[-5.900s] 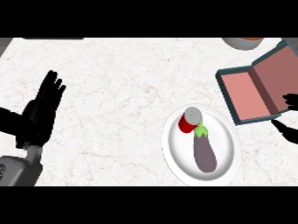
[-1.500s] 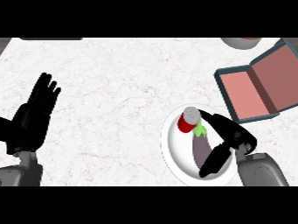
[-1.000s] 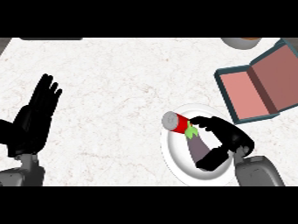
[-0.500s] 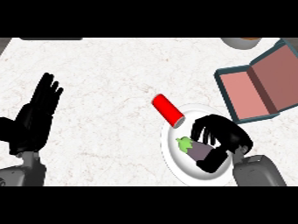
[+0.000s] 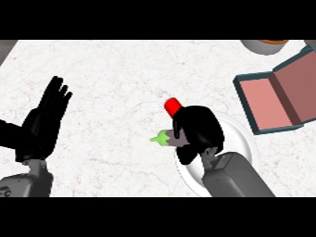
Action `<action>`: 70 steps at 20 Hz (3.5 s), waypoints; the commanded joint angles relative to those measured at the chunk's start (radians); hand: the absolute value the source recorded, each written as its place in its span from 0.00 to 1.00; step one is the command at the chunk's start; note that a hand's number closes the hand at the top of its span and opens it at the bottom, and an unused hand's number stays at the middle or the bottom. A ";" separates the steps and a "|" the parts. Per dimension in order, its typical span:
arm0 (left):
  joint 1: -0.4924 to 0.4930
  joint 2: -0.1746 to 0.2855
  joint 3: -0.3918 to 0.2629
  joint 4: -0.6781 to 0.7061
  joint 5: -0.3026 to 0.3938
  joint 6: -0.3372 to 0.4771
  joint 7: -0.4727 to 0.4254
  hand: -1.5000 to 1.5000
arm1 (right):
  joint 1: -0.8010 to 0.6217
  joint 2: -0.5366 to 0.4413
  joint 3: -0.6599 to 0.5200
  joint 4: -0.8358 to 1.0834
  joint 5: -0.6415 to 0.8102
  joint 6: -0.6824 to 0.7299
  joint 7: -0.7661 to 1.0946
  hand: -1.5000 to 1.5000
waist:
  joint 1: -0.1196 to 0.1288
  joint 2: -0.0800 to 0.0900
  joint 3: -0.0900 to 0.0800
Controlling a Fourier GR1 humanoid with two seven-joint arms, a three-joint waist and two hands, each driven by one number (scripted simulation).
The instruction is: Pick the eggplant from the plate and place it in the cardboard box
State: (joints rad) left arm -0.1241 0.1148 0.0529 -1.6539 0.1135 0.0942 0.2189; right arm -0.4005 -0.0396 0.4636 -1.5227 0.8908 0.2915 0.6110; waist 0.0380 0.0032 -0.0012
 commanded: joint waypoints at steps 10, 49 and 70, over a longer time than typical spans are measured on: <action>0.024 0.006 0.013 -0.026 0.014 -0.017 -0.006 0.50 | -0.508 0.039 0.363 0.176 -0.076 -0.297 0.381 1.00 | 0.003 -0.003 0.000; 0.002 -0.003 0.030 0.009 0.001 -0.007 0.010 0.50 | -0.390 -0.333 -0.317 0.428 0.202 -0.381 0.056 1.00 | -0.029 0.000 0.001; 0.042 -0.014 0.015 -0.023 -0.007 -0.011 -0.005 0.50 | -0.427 -0.289 -0.590 0.577 -0.056 -0.745 -0.301 0.00 | -0.030 -0.004 0.002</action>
State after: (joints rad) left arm -0.1002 0.0970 0.0662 -1.6684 0.1055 0.0883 0.2176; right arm -0.8088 -0.3690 -0.0706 -0.8874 0.9091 -0.3855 0.3357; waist 0.0126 0.0033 0.0015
